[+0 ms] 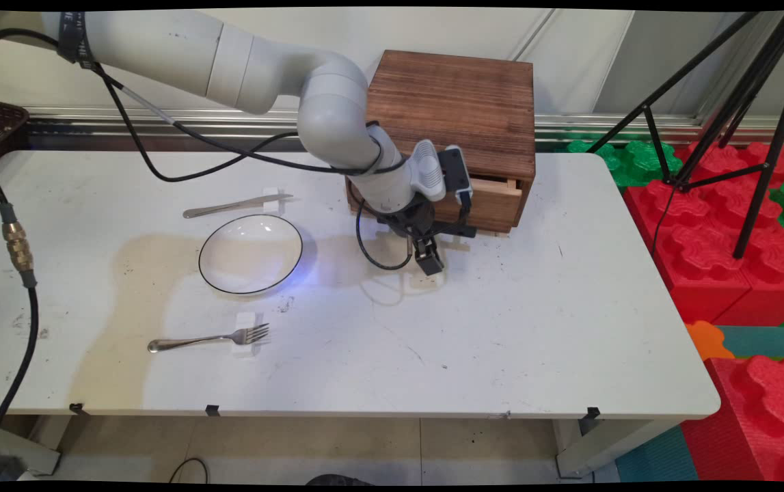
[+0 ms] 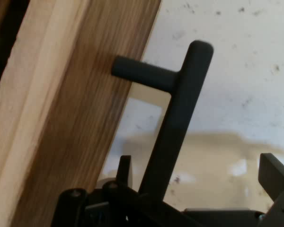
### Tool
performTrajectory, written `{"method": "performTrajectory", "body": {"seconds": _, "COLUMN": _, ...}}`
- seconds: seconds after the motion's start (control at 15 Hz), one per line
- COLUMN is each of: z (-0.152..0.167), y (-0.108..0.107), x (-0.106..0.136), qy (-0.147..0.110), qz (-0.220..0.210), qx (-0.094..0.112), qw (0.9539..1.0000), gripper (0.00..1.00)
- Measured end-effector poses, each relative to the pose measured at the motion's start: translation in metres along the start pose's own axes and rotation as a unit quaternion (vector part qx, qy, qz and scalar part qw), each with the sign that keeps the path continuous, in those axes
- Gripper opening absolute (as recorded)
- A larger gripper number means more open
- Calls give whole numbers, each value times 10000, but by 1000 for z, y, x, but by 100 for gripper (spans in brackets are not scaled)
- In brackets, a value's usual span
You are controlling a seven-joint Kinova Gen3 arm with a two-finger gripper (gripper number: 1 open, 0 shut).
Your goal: Open the drawer
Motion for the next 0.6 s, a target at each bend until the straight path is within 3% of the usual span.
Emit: {"method": "performTrajectory", "body": {"seconds": 0.6, "z": -16, "y": 29, "x": -11, "qy": -169, "qz": -259, "qx": -225, "qw": 9993, "gripper": 100}}
